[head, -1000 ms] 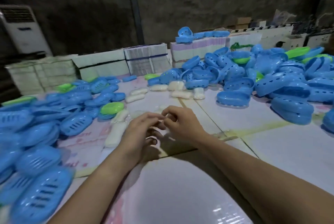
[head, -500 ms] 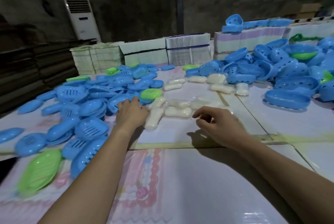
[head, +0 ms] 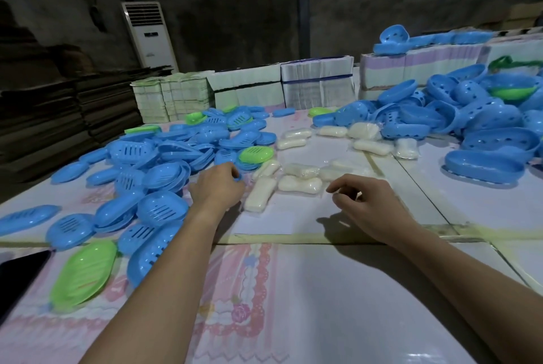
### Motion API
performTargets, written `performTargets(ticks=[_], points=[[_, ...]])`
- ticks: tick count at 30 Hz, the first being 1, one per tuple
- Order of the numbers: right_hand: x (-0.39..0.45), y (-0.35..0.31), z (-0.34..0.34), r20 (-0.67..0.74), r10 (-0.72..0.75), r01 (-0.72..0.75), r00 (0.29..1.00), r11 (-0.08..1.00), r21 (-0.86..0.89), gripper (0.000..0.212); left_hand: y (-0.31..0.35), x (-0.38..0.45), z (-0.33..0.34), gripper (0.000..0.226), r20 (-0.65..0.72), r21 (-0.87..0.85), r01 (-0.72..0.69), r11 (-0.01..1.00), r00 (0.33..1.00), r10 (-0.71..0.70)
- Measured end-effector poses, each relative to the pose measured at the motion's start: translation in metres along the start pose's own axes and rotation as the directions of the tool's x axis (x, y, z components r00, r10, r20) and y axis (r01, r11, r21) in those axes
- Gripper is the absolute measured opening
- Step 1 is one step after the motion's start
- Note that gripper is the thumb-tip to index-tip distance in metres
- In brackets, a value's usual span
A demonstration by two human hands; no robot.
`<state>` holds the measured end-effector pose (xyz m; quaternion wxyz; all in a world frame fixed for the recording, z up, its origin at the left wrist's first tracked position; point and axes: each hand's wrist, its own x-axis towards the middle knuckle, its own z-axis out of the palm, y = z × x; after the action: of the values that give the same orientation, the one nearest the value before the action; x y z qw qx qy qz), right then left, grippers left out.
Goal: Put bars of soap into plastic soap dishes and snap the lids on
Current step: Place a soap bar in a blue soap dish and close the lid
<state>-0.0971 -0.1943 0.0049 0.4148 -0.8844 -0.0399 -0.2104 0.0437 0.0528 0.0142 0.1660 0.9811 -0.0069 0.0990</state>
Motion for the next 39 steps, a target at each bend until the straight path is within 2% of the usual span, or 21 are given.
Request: performTargets(ticks=[2,5,9,12,14,16,17,19,22,23,25,28,32,35,39], points=[[0.001,0.001,0.000,-0.012,-0.004,0.004,1.000,1.000,0.005,0.015,-0.003,0.001,0.003,0.026,-0.032,-0.025,0.019,1.000,0.999,-0.020],[0.001,0.003,-0.001,-0.013,-0.004,0.004,1.000,1.000,0.004,0.015,-0.011,0.004,0.010,0.035,0.006,-0.091,0.066,0.994,0.998,-0.065],[0.002,0.005,0.000,-0.018,-0.006,0.006,1.000,1.000,-0.001,0.015,-0.016,0.009,0.016,0.067,0.061,-0.159,0.025,0.987,0.998,-0.016],[0.003,0.006,-0.001,-0.022,-0.003,0.003,1.000,1.000,0.001,0.015,-0.013,0.012,0.016,0.071,-0.026,-0.204,-0.058,0.977,0.998,0.053],[0.003,0.007,-0.001,-0.025,-0.001,0.001,1.000,1.000,-0.006,0.015,-0.010,0.011,0.015,0.065,-0.118,-0.325,-0.059,0.944,0.993,0.022],[0.004,0.008,-0.002,-0.060,0.003,-0.005,0.998,0.999,-0.040,0.015,-0.005,0.008,0.011,0.057,-0.158,-0.585,0.012,0.811,0.979,-0.129],[0.006,0.009,-0.003,-0.094,0.004,-0.010,0.996,0.998,-0.068,0.015,-0.002,0.007,0.008,0.052,-0.139,-0.726,0.043,0.686,0.968,-0.208],[0.010,0.012,-0.006,-0.178,0.003,-0.032,0.984,0.987,-0.158,0.014,0.007,0.006,0.004,0.044,-0.010,-0.928,0.101,0.358,0.955,-0.296],[0.017,0.022,-0.014,-0.222,0.041,-0.121,0.974,0.925,-0.359,0.029,0.027,-0.003,0.004,0.028,0.308,-0.951,0.298,-0.081,0.932,-0.191],[0.019,0.026,-0.016,-0.200,0.070,-0.151,0.977,0.892,-0.427,0.038,0.035,-0.009,0.004,0.020,0.393,-0.911,0.363,-0.196,0.908,-0.146],[0.020,0.032,-0.019,-0.153,0.137,-0.197,0.979,0.837,-0.510,0.054,0.050,-0.024,0.005,0.024,0.502,-0.809,0.453,-0.375,0.864,-0.038],[0.022,0.033,-0.013,-0.086,0.157,-0.178,0.984,0.804,-0.567,0.062,0.062,-0.038,0.002,0.019,0.523,-0.727,0.487,-0.484,0.849,0.070],[0.025,0.032,-0.003,0.034,0.184,-0.115,0.982,0.737,-0.667,0.054,0.073,-0.049,-0.001,0.029,0.508,-0.642,0.530,-0.554,0.835,0.210],[0.028,0.030,0.004,0.032,0.178,-0.108,0.983,0.722,-0.684,0.046,0.079,-0.059,0.002,0.026,0.508,-0.620,0.594,-0.513,0.802,0.314],[0.027,0.029,0.010,-0.094,0.062,-0.111,0.994,0.698,-0.707,0.035,0.086,-0.067,0.009,0.039,0.525,-0.620,0.633,-0.462,0.774,0.355]])
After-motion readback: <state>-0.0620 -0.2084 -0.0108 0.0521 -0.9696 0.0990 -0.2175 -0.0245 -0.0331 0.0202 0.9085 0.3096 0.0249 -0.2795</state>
